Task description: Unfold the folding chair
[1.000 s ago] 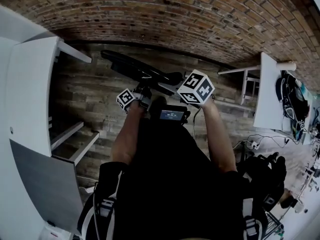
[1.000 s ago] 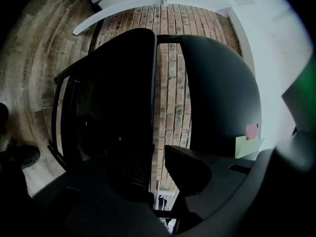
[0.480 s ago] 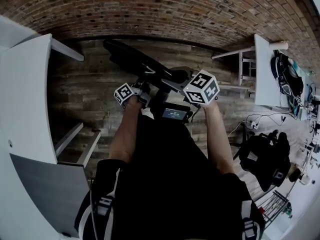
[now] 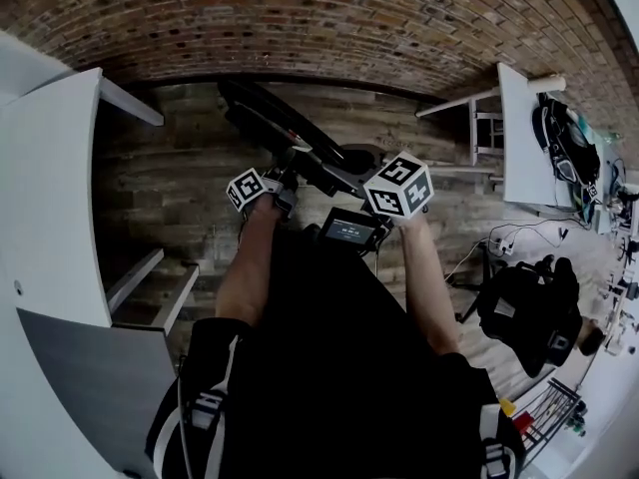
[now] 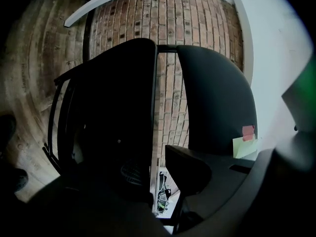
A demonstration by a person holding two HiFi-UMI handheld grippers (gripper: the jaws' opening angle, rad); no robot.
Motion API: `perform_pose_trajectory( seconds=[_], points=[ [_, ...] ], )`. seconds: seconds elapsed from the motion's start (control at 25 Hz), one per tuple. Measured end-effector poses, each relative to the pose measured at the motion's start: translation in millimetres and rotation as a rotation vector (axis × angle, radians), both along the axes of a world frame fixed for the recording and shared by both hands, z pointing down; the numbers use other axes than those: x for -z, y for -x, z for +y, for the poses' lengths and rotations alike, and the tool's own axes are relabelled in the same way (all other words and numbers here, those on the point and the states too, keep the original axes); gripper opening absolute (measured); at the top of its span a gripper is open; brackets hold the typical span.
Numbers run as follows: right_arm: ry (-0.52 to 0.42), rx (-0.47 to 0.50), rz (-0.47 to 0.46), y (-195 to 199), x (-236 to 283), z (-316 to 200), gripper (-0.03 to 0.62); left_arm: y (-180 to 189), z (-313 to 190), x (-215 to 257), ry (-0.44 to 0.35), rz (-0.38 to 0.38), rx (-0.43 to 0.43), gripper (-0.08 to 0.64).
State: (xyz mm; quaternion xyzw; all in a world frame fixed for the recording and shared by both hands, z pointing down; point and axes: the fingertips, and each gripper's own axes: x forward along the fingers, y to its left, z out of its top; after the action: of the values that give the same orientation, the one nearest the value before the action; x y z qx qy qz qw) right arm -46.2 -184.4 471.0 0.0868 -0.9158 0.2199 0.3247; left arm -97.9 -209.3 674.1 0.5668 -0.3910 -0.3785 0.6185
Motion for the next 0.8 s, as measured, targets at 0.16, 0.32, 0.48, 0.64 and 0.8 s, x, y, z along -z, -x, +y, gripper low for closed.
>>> perform_pose_trajectory(
  seconds=[0.16,0.32,0.48,0.64,0.8],
  points=[
    [0.047,-0.083,-0.017,-14,1,5,0.114,-10,8,2,-0.002,0.001,0.007,0.089],
    [0.069,-0.14,-0.037,-40,2,11,0.117,-31,13,2,-0.013,-0.016,0.014,0.089],
    [0.095,-0.177,-0.043,-55,0,16,0.121,-44,18,0,0.01,-0.045,0.061,0.1],
    [0.101,-0.189,-0.049,-51,1,18,0.124,-37,19,1,0.016,-0.042,0.149,0.1],
    [0.115,-0.185,-0.047,-41,0,28,0.132,-26,30,2,0.014,0.006,0.226,0.11]
  ],
)
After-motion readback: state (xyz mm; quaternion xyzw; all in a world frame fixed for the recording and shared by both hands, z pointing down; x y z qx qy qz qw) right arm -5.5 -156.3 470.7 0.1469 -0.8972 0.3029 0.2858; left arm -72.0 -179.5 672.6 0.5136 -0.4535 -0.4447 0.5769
